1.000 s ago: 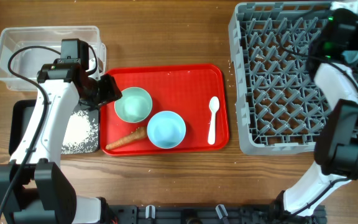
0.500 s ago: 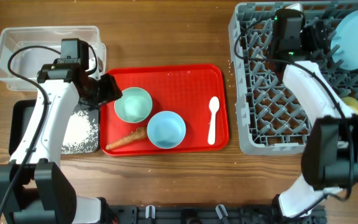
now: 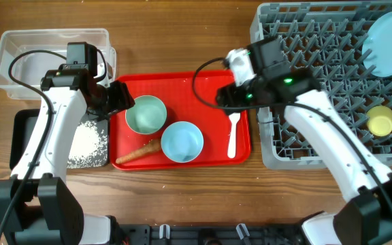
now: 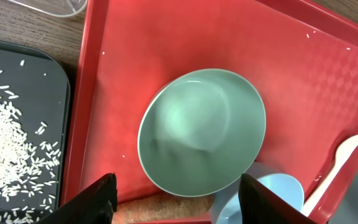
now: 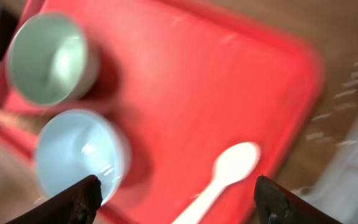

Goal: Sort waste into correct bins and load items into the dishwasher rack
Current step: 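Grasp the light-blue bowl on the red tray with the right gripper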

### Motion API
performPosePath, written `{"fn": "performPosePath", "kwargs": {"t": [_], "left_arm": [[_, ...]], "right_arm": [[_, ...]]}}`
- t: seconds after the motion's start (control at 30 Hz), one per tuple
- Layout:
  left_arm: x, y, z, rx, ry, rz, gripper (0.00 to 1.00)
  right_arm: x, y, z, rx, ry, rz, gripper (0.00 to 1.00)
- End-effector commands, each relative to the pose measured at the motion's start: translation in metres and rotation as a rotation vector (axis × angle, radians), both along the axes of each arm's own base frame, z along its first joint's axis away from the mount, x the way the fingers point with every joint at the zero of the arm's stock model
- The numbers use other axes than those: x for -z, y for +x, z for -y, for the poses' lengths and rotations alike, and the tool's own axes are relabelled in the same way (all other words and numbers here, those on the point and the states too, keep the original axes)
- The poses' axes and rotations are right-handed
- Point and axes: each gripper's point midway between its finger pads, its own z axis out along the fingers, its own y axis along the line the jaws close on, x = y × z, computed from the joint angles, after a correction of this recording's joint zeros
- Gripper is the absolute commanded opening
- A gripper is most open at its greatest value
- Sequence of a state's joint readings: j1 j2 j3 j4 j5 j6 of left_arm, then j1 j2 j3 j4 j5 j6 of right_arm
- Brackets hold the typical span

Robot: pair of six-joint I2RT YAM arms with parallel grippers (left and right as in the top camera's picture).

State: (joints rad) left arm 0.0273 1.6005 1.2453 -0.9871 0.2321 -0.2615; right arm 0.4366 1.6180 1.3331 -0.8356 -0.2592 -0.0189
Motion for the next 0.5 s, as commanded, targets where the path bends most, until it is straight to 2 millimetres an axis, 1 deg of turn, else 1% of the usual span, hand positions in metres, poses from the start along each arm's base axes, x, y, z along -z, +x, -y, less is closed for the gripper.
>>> {"fn": "performPosePath", "kwargs": {"t": [0.0,0.1,0.13,0.2,0.27,0.33,0.37,0.4,0.47], "left_arm": [[-0.006,0.002,-0.002,-0.012,0.005,0.019,0.63],[-0.006,0.002,-0.002,-0.011,0.004,0.019,0.63],[-0.006,0.002,-0.002,-0.011,0.005,0.018,0.63],[-0.006,0.002,-0.002,-0.012,0.005,0.019,0.63],[-0.006,0.002,-0.002,-0.012,0.005,0.019,0.64],[-0.006,0.002,-0.002,-0.011,0.005,0.019,0.64],[-0.006,0.002,-0.002,-0.011,0.005,0.019,0.64],[-0.006,0.002,-0.002,-0.012,0.005,0.019,0.64],[-0.006,0.002,-0.002,-0.012,0.005,0.019,0.64]], "right_arm": [[0.036,-0.032,-0.033,-0.067,-0.006,-0.163,0.81],[0.066,-0.050,-0.050,-0.077,-0.046,-0.260,0.80],[0.078,-0.058,-0.057,-0.099,-0.068,-0.292,0.79],[0.093,-0.067,-0.064,-0.101,-0.092,-0.335,0.75],[0.104,-0.073,-0.067,-0.115,-0.113,-0.360,0.70],[0.115,-0.076,-0.067,-0.118,-0.132,-0.380,0.58],[0.120,-0.073,-0.065,-0.090,-0.150,-0.384,0.51],[0.124,-0.068,-0.059,-0.025,-0.183,-0.375,0.47],[0.127,-0.056,-0.054,0.044,-0.213,-0.333,0.25]]}}
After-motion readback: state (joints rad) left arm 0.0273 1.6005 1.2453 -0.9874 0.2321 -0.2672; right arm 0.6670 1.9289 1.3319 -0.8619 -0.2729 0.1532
